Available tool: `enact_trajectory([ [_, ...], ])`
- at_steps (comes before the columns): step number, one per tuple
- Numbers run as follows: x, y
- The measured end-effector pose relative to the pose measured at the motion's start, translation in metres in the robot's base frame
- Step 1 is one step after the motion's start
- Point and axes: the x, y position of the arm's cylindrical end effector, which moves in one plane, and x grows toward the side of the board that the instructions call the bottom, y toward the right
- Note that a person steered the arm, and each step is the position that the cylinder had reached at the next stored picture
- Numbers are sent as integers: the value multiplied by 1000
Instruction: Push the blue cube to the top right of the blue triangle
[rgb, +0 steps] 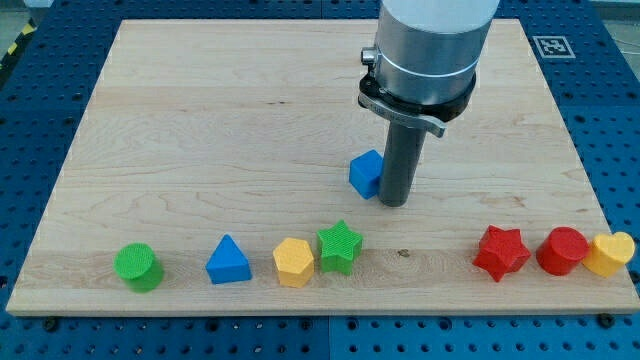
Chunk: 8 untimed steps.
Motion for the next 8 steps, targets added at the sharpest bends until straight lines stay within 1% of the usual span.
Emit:
enact_trajectory([
  [1, 0, 0],
  [2, 0, 25],
  [3, 0, 32],
  [6, -6, 21],
  [7, -6, 37],
  [8, -9, 20],
])
